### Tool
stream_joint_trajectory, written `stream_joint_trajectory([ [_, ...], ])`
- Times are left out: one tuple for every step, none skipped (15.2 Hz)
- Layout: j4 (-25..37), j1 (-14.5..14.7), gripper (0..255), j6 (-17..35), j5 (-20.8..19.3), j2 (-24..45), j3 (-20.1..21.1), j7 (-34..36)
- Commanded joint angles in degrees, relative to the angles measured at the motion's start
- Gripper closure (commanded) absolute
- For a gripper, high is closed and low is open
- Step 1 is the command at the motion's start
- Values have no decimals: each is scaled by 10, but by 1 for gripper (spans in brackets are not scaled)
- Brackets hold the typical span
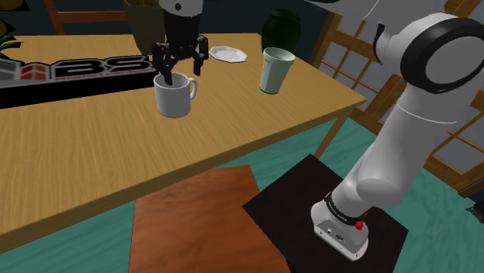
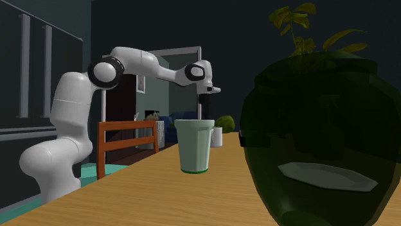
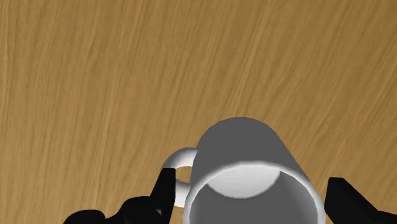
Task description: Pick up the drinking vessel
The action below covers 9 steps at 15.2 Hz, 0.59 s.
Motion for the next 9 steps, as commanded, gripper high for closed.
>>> stream_joint_trajectory([
  [68,22,0,-20,-24,55,7,23],
  [106,36,0,-32,-36,84,9,33],
  [147,52,0,-46,-49,115,9,42],
  [193,69,0,-63,-62,147,9,50],
  [196,71,0,-64,-62,149,8,50],
  [183,68,0,-54,-61,146,8,50],
  [170,66,0,-44,-59,142,8,50],
  [158,64,0,-35,-58,139,8,51],
  [146,61,0,-26,-57,137,8,51],
])
